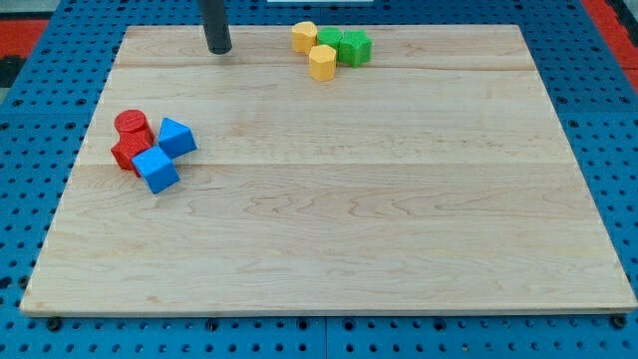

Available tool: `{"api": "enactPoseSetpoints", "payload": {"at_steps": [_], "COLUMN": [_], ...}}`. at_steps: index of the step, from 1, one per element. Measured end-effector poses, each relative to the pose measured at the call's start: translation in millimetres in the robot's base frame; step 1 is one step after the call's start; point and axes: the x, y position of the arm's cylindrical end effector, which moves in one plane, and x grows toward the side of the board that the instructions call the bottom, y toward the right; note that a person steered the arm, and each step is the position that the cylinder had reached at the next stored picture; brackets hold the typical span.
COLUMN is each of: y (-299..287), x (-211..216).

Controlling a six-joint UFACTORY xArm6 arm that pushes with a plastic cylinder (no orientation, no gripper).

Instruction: Move your arm towards blue triangle

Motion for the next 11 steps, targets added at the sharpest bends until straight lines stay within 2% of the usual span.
{"api": "enactPoseSetpoints", "payload": {"at_steps": [3, 4, 6, 8, 10, 11], "y": [11.5, 11.5, 11.5, -5.1, -14.0, -38.5], "x": [7.0, 37.5, 52.0, 98.5, 104.3, 114.9]}}
